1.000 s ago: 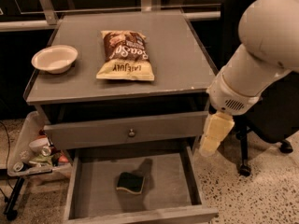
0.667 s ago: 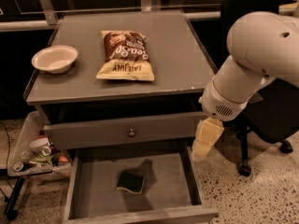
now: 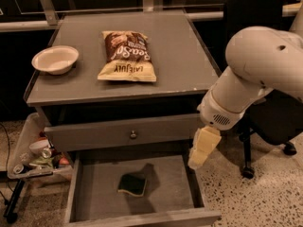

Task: Pick sponge from middle drawer and place on counter

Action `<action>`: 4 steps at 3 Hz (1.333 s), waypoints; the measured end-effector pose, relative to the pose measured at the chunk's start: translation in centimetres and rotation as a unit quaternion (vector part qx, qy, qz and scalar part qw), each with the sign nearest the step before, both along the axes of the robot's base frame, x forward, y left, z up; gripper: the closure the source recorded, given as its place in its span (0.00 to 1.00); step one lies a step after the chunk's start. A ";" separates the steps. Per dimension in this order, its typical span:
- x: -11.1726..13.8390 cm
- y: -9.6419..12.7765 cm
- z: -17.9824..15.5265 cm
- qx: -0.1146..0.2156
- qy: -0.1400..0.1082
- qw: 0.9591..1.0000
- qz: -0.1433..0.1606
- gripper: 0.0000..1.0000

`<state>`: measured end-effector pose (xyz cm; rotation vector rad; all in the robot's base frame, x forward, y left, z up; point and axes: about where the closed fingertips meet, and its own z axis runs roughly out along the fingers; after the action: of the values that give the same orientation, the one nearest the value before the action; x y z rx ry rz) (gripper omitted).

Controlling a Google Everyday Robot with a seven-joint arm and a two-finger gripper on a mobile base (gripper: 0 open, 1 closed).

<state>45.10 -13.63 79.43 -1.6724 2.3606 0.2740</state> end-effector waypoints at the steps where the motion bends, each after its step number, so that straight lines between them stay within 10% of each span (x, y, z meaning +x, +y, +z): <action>1: -0.8 2.6 -3.6 0.037 0.007 0.999 -0.001 0.00; 4: -0.8 5.5 -7.3 0.071 0.003 0.997 -0.002 0.00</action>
Offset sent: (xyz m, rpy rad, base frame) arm -0.0078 0.0840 -0.1167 0.2446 0.0562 -0.0019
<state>44.34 -8.10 72.15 -1.6043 2.2889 0.4368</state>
